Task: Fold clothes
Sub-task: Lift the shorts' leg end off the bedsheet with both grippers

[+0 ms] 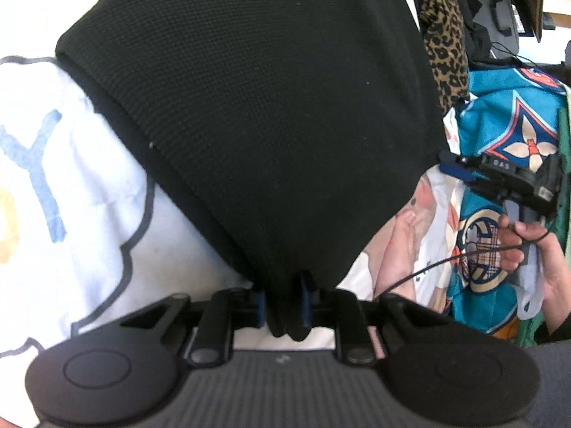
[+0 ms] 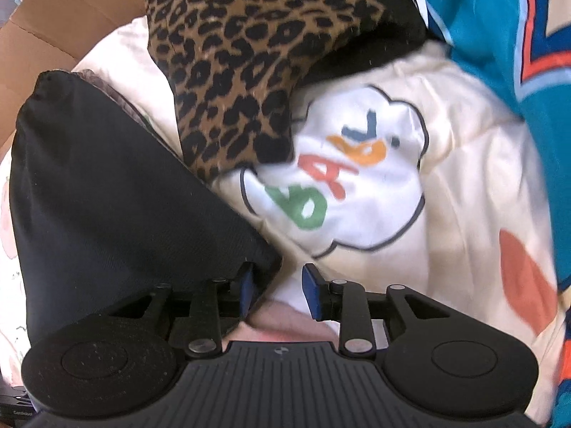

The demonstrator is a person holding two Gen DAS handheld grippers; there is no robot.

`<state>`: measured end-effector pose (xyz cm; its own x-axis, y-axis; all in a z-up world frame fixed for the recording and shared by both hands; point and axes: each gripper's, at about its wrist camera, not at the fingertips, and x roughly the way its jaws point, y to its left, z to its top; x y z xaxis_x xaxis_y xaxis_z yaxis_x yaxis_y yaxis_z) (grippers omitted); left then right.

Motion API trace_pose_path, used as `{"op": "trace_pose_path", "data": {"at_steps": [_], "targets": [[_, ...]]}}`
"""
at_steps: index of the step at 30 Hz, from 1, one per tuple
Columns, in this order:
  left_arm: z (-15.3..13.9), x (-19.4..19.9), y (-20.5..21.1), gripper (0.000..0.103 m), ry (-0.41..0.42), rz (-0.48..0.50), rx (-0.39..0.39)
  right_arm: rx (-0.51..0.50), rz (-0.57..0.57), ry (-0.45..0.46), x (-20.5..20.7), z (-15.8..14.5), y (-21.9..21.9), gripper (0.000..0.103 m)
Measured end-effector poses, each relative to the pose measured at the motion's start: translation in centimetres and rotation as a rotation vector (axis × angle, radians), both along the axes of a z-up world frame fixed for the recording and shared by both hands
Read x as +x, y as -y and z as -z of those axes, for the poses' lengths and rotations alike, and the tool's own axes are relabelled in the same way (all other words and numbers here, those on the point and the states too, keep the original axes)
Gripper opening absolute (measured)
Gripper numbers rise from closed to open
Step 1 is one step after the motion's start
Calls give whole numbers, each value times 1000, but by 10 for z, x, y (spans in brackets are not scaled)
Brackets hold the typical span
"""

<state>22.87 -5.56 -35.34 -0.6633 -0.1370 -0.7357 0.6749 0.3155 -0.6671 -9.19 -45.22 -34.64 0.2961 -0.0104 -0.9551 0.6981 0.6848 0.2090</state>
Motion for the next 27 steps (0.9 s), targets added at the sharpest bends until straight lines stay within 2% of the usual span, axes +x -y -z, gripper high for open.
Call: {"op": "trace_pose_path", "data": {"at_steps": [9,15,27], "targets": [[1,10,-12,17,-3,-24,20,-47,-49,28,10,-5,11,37],[1,12,-11,9,-13,-27,36,-75,-90,43,8,-12,14,37],[-10,22,-14,5,-8,-7,24,-114,-328,1,38,-2,0,36]]}}
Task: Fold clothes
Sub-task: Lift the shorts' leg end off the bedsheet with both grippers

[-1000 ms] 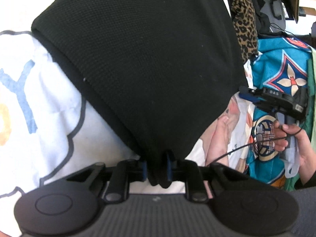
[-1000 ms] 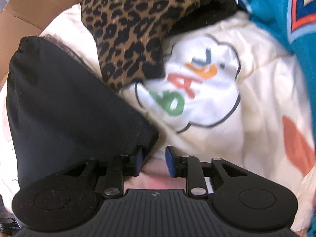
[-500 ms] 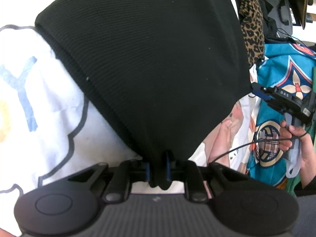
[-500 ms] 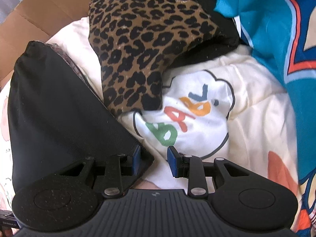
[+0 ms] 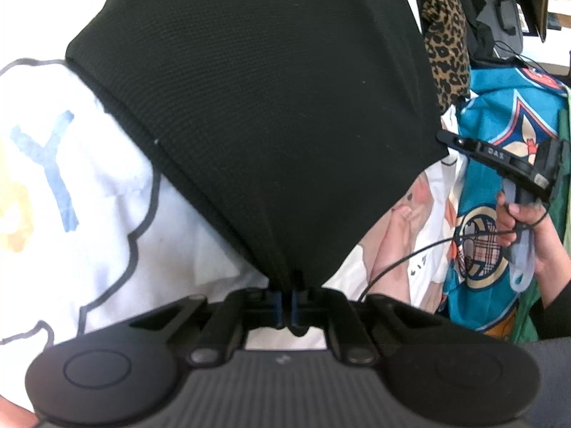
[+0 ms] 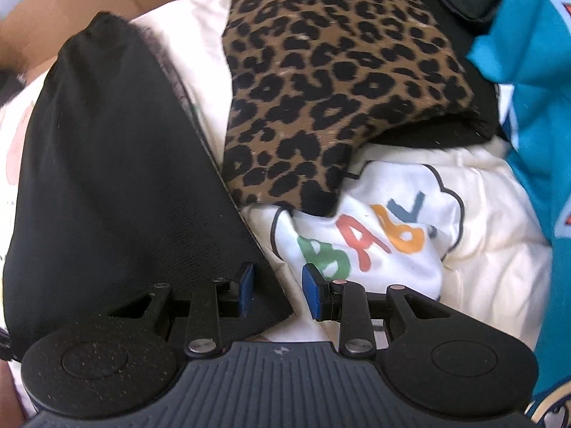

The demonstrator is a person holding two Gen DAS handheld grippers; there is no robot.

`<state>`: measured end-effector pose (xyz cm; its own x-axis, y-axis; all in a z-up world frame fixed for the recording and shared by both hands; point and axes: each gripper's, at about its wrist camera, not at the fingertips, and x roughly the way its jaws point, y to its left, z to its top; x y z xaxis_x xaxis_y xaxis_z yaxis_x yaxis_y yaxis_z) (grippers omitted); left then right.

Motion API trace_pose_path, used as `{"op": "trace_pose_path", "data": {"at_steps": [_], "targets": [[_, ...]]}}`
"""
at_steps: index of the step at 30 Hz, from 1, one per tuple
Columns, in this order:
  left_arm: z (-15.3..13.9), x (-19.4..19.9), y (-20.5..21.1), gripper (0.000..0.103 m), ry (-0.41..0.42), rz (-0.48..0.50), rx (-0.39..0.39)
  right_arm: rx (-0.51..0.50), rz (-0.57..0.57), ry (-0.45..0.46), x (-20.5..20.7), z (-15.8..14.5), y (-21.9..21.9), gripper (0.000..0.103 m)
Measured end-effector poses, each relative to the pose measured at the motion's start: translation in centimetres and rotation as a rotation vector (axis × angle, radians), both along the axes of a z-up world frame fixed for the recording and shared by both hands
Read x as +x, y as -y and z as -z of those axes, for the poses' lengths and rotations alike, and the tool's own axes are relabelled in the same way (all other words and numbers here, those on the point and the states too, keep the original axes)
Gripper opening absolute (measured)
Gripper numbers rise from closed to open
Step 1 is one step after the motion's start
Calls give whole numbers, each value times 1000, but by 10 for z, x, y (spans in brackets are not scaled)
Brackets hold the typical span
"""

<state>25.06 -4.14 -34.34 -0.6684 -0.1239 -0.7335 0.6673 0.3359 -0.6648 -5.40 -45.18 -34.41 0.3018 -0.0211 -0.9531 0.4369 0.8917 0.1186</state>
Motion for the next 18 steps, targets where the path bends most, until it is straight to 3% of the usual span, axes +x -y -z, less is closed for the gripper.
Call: {"op": "trace_pose_path", "data": {"at_steps": [6,12,18], "targets": [[-3,3,-3,4,13,-2,5,9,-95,-10,11,12,-7,36],[-4,-18,1,4,28,11,6,22,-141,-21,19,24,-3,37],[-4,-14,-2,4,31,19,-2,12,-217,-35,27,17,-11,36]]}}
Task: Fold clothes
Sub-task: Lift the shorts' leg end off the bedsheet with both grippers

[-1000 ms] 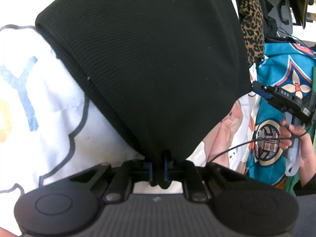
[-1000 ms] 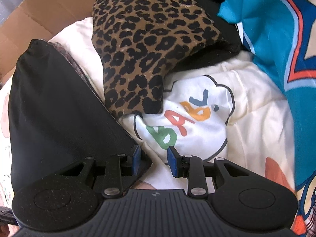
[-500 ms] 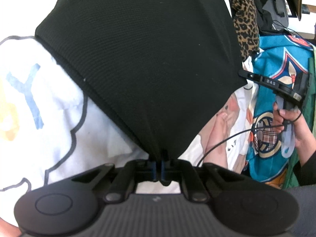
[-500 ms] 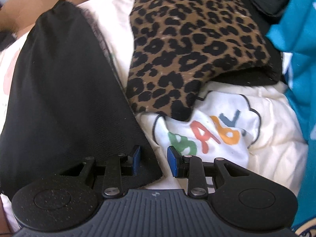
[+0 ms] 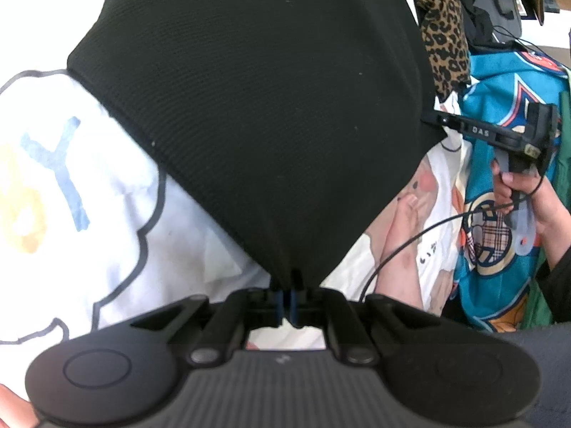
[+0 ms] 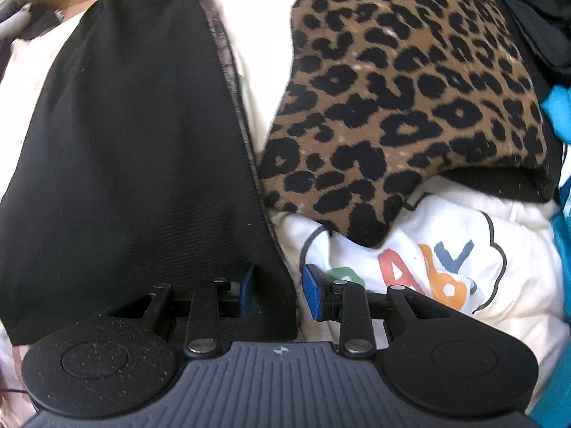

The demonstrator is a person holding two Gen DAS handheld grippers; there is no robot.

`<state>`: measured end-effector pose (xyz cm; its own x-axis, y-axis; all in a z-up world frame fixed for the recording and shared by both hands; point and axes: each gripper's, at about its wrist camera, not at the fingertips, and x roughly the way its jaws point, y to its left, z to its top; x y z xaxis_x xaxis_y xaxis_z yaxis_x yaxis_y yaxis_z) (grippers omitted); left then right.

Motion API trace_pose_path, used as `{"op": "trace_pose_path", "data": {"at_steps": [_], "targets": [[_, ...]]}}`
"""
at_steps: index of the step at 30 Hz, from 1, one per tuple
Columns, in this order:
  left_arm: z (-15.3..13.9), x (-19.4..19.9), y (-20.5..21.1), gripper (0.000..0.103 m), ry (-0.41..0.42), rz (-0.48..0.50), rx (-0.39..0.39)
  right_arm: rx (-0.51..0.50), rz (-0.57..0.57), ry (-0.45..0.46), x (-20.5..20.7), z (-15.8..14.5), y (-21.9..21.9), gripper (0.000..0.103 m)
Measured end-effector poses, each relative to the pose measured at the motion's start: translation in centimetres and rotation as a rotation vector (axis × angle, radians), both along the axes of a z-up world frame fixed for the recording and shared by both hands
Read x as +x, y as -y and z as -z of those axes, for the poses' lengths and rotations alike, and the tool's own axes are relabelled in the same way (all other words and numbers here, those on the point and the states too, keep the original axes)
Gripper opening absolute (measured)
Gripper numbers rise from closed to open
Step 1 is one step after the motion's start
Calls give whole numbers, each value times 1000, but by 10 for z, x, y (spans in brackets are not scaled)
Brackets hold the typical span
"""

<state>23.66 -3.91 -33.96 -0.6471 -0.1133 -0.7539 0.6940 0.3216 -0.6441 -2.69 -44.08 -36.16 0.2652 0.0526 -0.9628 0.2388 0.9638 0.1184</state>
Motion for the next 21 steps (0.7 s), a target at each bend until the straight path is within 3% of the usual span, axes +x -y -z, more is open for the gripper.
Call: {"op": "trace_pose_path", "data": {"at_steps": [8,10,12,21], "targets": [[3,2,-3,4,-15,-35,-32,28,-22,-7,1,-5,-1,36],[1,0,-3,9,-7,-27,-63,51,-30,-6,3,-2,3,36],[5,2,-3,21,1,-44,-59,87,-39,1,5,1,8,36],[16,6,-2,27,-33,-82,-74,248,-83,52,17,15,32,37]]}}
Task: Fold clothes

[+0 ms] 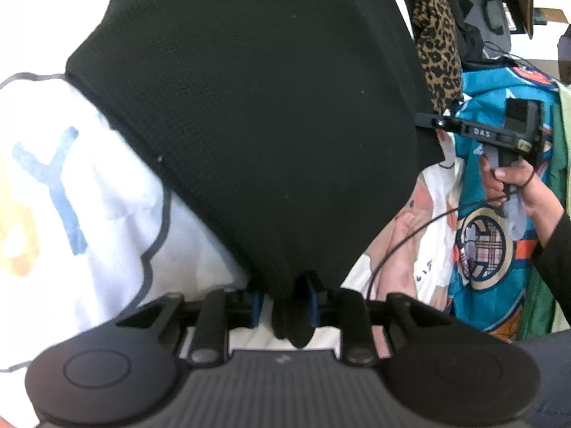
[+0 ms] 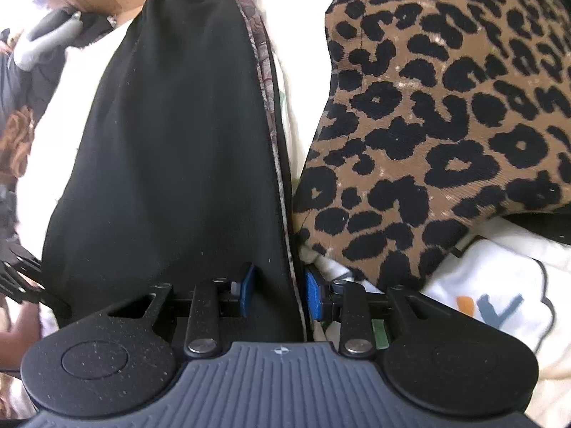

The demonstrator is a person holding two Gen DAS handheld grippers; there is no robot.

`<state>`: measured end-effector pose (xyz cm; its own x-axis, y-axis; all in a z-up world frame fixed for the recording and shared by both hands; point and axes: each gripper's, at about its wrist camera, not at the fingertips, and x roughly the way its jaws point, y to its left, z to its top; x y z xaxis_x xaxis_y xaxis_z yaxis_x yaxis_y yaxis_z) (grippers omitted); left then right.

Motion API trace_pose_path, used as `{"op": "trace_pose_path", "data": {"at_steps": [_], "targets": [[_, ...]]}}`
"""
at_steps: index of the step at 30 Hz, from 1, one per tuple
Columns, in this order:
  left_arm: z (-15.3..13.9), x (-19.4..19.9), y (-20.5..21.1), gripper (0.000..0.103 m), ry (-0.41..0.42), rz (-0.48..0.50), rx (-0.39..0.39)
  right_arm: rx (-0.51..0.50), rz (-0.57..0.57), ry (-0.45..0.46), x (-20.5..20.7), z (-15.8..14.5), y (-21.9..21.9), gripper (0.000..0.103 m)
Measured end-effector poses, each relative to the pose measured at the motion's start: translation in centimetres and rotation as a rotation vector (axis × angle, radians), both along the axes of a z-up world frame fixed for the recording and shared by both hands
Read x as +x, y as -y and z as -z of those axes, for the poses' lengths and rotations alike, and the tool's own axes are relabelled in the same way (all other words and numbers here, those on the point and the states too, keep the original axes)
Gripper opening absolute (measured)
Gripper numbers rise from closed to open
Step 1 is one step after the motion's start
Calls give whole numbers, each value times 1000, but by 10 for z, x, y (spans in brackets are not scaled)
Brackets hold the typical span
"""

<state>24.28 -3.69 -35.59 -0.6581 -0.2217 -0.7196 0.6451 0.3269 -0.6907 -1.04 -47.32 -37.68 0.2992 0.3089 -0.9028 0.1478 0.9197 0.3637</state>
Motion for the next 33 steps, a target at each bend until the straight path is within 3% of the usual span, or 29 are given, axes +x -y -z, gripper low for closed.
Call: {"op": "trace_pose_path", "data": {"at_steps": [2,4,6,8,17,22,30,33], "targets": [[4,-3,1,27,-25,-26,0,25,13,0,0,6,3,37],[4,-9,3,25,-27,-19,-11,29,7,5,0,5,3,28],[2,-12,4,24,-21,-8,-21,30,7,15,0,0,5,9],[3,-14,4,20,-28,-11,-21,53,17,20,-8,-8,-2,5],[8,-16,-3,18,-49,-43,-42,86,47,-7,-7,3,-5,10],[6,-13,-5,8,-59,-48,-35,69,27,12,-5,-7,-10,3],[-22,1,-7,5,-59,-24,-45,86,66,48,-20,-30,-7,2],[-35,14,-11,4,-42,1,-43,131,115,19,-27,-34,-13,2]]}}
